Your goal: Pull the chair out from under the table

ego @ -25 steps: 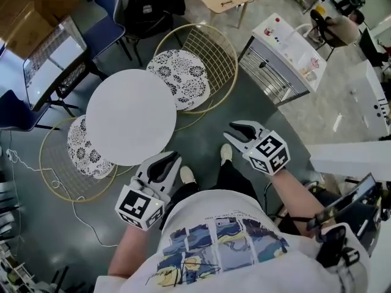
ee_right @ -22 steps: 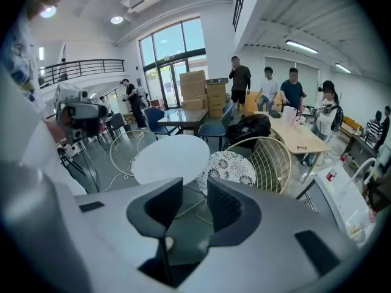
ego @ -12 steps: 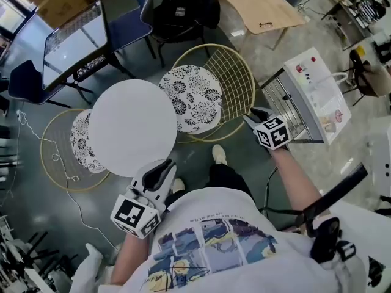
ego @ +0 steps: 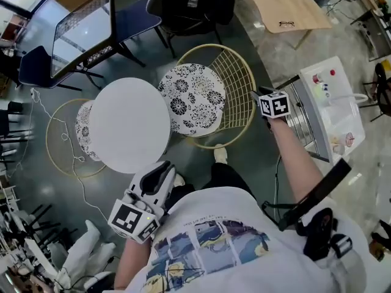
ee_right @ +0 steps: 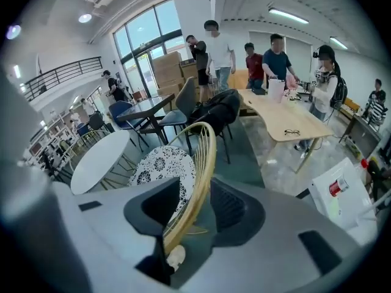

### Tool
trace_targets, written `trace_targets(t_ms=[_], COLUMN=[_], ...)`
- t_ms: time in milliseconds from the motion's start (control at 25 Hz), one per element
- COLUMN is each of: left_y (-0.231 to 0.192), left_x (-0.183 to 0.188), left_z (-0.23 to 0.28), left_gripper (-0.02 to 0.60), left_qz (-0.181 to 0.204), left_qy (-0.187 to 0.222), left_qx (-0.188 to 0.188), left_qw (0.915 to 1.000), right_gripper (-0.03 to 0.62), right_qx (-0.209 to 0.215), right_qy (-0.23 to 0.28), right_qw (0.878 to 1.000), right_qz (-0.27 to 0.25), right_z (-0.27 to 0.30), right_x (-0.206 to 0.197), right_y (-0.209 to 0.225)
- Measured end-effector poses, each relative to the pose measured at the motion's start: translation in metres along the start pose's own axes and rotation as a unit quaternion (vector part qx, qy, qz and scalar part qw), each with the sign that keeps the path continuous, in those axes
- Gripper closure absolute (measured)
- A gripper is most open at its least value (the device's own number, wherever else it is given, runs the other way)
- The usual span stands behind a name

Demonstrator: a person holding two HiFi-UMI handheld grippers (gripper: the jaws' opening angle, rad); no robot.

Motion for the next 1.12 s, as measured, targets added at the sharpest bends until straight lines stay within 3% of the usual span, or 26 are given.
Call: trace_targets(t_ms=[440, 640, 960, 1120], left_y=[0.002, 0.000, 0.002, -0.019], left_x=[0.003, 0.016, 0.018, 0.038], left_z=[0.009, 0.012, 0.032, 0.019], left_gripper=[0.548, 0.548, 0.548, 0.548], left_qz=[-0.013, -0.016, -0.006, 0.000], left_qy=[-0.014, -0.010, -0.021, -0.027], left_qx=[0.085, 0.107, 0.081, 0.062], left_qw=[0.9962, 0.9941, 0.9965, 0.9977], right_gripper=[0.457, 0.516, 0.539, 0.540], right_qx=[0.042, 0.041, 0.019, 0.001], right_qy=[-0.042, -0.048, -0.026, -0.015], right_qw=[0.996, 0.995, 0.990, 0.988], right_qz=[0.064, 0.073, 0.135, 0.154], right_z=[0.081, 0.081, 0.080, 0.070], right_x=[0.003, 0.008, 0.007, 0.030], right_y=[0.029, 0.031, 0.038, 0.031])
Point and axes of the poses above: the fingertips, and each gripper's own axes: z forward along the fingers, y to its right, x out of its top, the point moved 1 cm from there along -z, backward along the fingers, and after that the axes turned 6 degrees about z, right-handed, at the moved point
